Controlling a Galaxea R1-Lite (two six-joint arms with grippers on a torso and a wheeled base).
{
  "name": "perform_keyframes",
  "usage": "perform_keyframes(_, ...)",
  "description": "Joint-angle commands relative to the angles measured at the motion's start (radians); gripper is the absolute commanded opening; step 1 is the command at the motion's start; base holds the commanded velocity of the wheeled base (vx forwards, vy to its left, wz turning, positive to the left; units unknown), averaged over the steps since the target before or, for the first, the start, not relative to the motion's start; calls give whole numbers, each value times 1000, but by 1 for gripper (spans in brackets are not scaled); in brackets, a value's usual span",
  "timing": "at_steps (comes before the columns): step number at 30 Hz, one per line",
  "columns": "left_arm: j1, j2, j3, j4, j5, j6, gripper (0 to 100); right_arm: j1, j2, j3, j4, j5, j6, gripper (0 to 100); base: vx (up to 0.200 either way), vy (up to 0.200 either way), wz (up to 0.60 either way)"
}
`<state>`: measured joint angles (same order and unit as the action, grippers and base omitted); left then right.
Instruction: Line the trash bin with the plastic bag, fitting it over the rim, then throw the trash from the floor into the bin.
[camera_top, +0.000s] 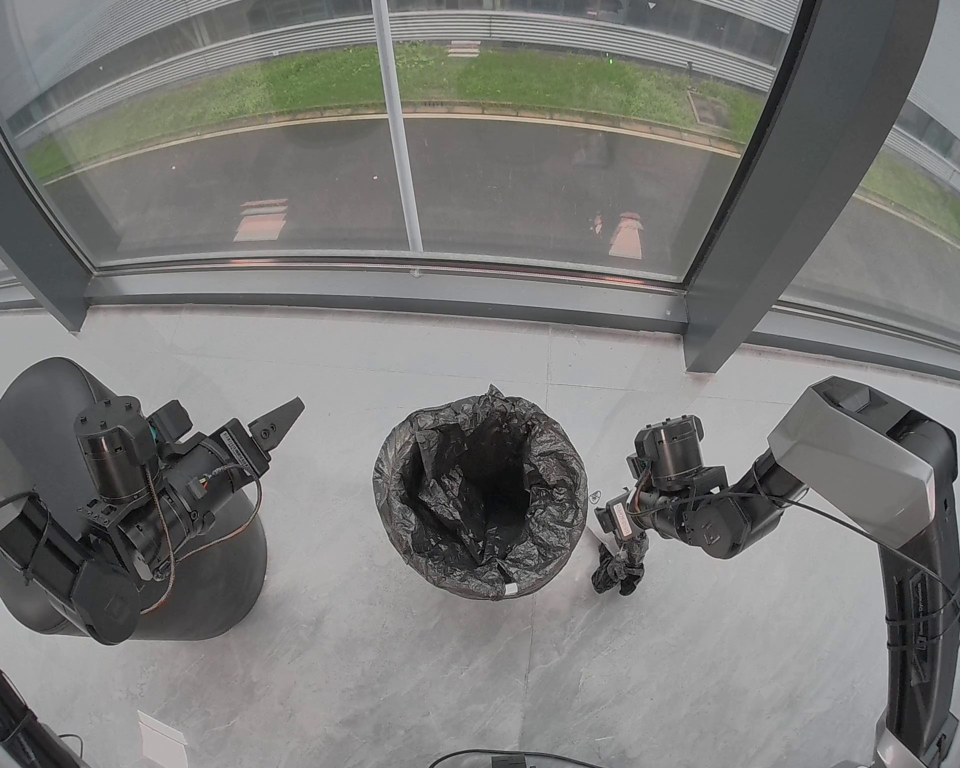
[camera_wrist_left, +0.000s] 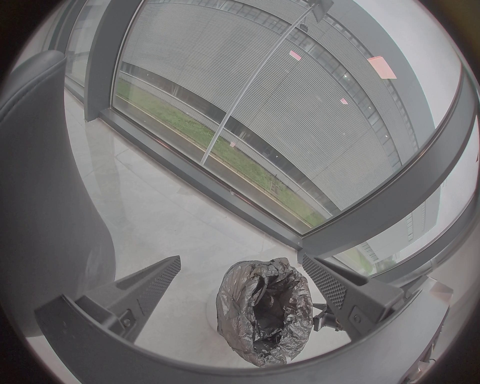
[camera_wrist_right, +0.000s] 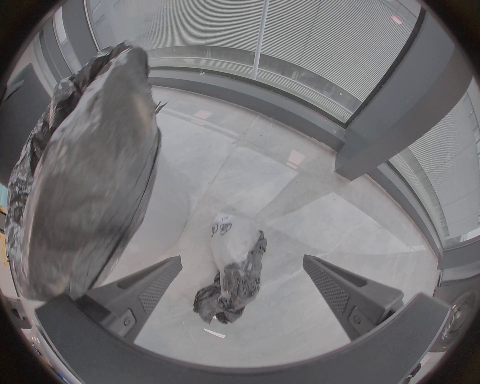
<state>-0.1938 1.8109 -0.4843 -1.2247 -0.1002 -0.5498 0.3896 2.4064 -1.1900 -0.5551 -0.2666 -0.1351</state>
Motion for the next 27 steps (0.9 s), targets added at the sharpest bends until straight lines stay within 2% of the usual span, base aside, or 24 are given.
perform_keyframes(1, 22, -5, 19, -47, -23, 2, 100, -21, 82, -126, 49, 13, -4, 100, 0, 0, 0)
perform_keyframes(15, 31, 7, 32, -72, -27, 2, 100, -35, 189, -203, 61, 13, 11, 100, 0, 0, 0)
perform_keyframes(26, 31, 36, 32, -73, -24, 2, 100, -67, 204, -296, 181, 18, 26, 100, 0, 0, 0)
perform_keyframes(27, 31, 36, 33, -73, -23, 4, 100, -69, 209, -324, 222, 38, 37, 100, 0, 0, 0)
